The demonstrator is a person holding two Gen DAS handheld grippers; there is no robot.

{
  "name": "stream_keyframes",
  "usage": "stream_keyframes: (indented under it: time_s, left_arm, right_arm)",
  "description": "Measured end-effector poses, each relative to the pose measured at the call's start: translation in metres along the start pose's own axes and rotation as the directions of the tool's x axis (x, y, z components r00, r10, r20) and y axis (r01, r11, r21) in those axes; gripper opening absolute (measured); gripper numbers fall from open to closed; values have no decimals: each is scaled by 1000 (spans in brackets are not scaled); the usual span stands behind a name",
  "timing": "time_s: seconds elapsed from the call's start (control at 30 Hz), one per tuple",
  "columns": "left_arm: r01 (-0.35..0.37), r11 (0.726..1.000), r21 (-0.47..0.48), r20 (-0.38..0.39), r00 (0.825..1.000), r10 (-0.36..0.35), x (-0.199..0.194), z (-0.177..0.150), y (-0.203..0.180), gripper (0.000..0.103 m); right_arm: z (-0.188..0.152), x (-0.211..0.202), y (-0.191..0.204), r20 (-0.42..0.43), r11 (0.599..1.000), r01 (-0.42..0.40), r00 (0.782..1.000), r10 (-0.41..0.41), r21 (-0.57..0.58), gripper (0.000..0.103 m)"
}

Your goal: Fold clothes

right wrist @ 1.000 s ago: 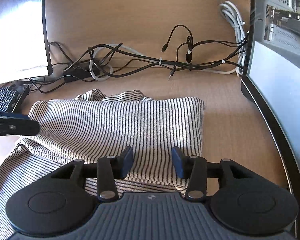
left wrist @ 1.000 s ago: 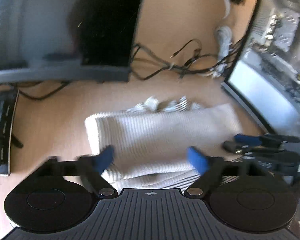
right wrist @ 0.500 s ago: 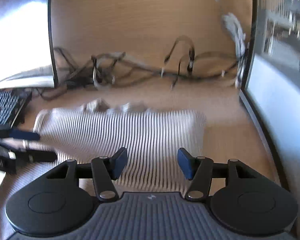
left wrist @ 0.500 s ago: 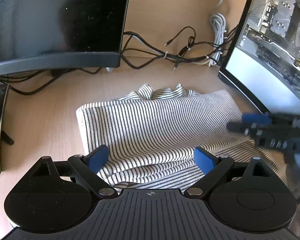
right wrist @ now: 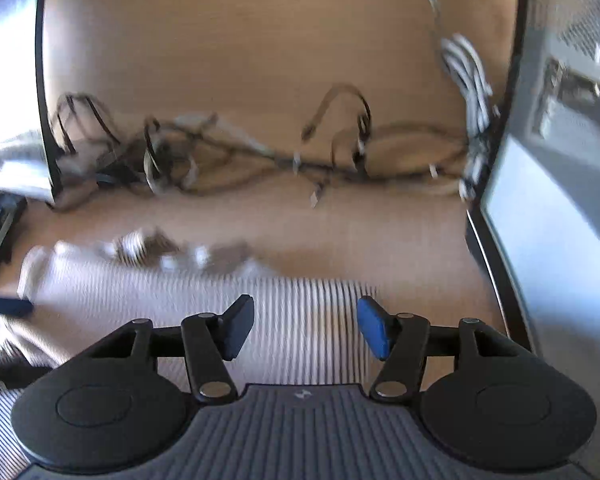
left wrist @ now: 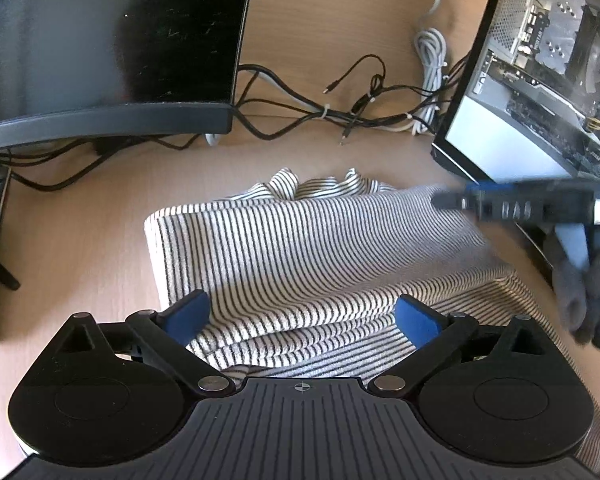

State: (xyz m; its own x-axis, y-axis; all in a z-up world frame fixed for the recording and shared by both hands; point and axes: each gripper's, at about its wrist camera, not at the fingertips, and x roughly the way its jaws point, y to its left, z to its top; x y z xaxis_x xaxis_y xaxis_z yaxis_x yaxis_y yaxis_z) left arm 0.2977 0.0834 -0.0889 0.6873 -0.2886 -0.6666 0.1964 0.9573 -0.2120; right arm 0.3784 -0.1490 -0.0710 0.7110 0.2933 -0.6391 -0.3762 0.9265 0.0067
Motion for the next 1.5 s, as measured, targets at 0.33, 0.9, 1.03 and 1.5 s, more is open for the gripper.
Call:
stream_keyframes:
  time_s: [0.33,0.9,1.03,1.5]
  left_arm:
    - [-17,994,-103,11,1000,19,-19,-4,3,102]
    - [-59,977,-207,-68,997,45,-12,-15,24,103]
    - [-57,977,-204,-66,997,44,-17,-16,24,103]
    - [76,967,-242,53,996,-65,-71,-9,47,103]
  right_arm:
    - [29,26,1,-47,991,-134,990,133,-13,42]
    - [24,100,38,-158,982,-162,977,146,-94,57]
    - [20,89,47,-136,977,-156,981,136,-148,24]
    - [-14,-36,36,-128,961,-273,953,276,41,0]
